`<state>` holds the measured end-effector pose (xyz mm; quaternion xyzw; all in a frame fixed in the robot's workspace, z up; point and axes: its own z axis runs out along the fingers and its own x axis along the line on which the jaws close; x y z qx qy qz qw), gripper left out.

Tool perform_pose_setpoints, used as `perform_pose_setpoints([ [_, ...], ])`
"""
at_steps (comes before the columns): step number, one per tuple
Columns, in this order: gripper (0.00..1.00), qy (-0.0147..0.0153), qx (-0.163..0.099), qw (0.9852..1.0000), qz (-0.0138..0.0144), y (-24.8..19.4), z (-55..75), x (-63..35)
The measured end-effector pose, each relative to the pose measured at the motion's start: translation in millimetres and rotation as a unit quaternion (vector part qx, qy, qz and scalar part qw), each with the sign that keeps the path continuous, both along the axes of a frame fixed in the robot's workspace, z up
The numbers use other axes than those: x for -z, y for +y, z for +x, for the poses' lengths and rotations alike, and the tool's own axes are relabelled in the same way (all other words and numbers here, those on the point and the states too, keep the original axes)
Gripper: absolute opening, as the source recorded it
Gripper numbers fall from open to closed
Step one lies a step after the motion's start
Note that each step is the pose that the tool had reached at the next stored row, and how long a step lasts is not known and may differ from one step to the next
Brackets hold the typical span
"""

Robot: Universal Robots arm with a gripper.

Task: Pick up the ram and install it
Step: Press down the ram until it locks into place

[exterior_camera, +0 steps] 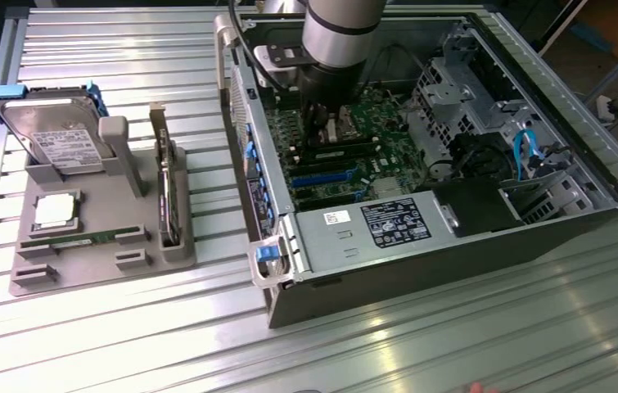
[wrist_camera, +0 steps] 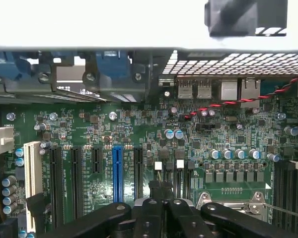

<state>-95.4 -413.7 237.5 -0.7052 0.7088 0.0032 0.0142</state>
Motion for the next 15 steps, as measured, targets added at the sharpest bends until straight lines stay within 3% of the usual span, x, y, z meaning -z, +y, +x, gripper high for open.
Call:
perform_pose_setpoints([
  [9, 0.11, 0.0001, 0.0, 1.0, -0.0001, -0.6, 0.0, 3.8],
  [14, 0.11, 0.0001, 0.0, 1.0, -0.0001, -3.3, 0.0, 7.6],
  [15, 0.11, 0.0, 0.0, 1.0, -0.0001, -3.3, 0.1, 1.7],
])
